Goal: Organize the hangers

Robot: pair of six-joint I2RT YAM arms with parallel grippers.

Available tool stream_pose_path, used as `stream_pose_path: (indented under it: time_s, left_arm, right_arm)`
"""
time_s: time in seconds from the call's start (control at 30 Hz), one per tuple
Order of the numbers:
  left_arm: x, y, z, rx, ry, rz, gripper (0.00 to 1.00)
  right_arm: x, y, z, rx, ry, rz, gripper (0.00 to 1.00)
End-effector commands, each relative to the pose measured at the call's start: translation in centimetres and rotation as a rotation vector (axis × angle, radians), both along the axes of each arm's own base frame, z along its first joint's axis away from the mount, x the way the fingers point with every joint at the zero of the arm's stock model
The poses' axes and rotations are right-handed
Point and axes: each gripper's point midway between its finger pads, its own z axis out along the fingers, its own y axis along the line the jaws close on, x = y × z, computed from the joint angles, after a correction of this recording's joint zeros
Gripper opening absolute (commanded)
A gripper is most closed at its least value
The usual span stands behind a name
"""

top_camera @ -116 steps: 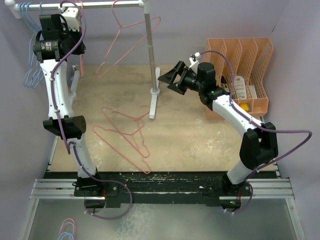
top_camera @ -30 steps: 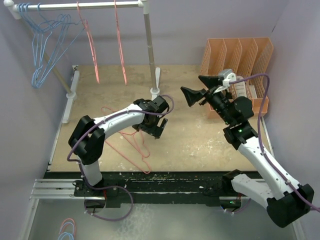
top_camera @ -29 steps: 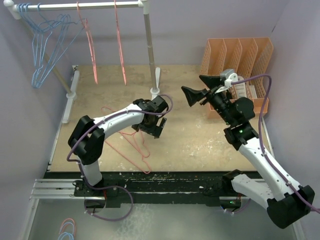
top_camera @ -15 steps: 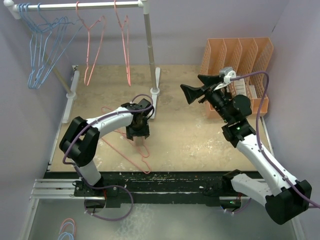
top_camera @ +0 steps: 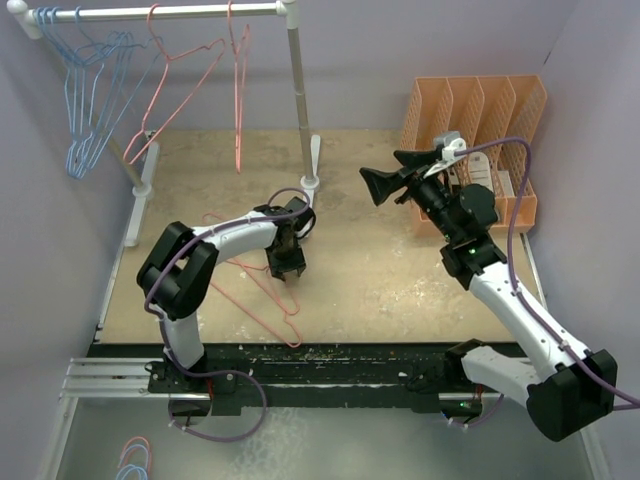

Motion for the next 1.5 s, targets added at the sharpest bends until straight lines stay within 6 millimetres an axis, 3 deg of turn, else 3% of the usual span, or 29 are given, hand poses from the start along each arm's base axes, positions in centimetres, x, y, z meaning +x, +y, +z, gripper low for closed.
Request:
stream_pose_path:
  time_s: [0.0,0.17,0.27,0.5,0.6,0.73,0.87,0.97,1.07,1.23,1.47]
  left_arm:
    - [0.1,-0.1,-1.1,-0.007,0.025,0.034,0.41]
    - [-1.1,1.9,-1.3,0.001,0.019,0.031,0.21]
    - [-1.1,2.7,-0.3,0.009,-0.016,-0.027,0.0]
    - [1.0,5.6,6.3,0.094,-0.153,-0.159,0.0]
    - [1.2,6.2,10.0,0.068,-0.26,-0.211,0.0]
    - [0.0,6.4,13.3,0.008,-0.35,-0.261,0.0]
    - [-1.3,6.8,13.9,-0.017,-0.361,-0.272,0.0]
    - [-2.0,7.5,13.6,-0.002,-0.366,-0.275,0.0]
    - [-2.3,8.0,13.2,0.013,-0.365,-0.271,0.0]
    - [-2.3,8.1,13.0,0.014,-0.369,-0.268,0.0]
    - [-2.4,8.0,12.8,0.007,-0.36,-0.26,0.0]
  right_arm:
    - [-0.8,-0.9,2.6,0.038,-0.081,-0.015,1.0]
    - [-0.9,-1.6,2.7,0.039,-0.083,-0.034,1.0]
    - [-0.9,-1.9,2.3,0.041,-0.076,-0.038,1.0]
    - [0.0,-0.9,-1.0,0.064,0.021,0.009,1.0]
    - [1.0,0.5,-3.5,0.076,0.102,0.066,1.0]
    - [4.1,3.3,-8.3,0.092,0.283,0.147,1.0]
    - [8.0,6.8,-11.9,0.113,0.499,0.226,1.0]
    - [9.6,9.1,-12.2,0.167,0.516,0.267,1.0]
    - [10.9,11.7,-12.2,0.089,0.497,0.237,1.0]
    - [11.8,15.0,-13.4,0.049,0.512,0.244,1.0]
    - [12.5,17.3,-16.2,0.054,0.615,0.268,1.0]
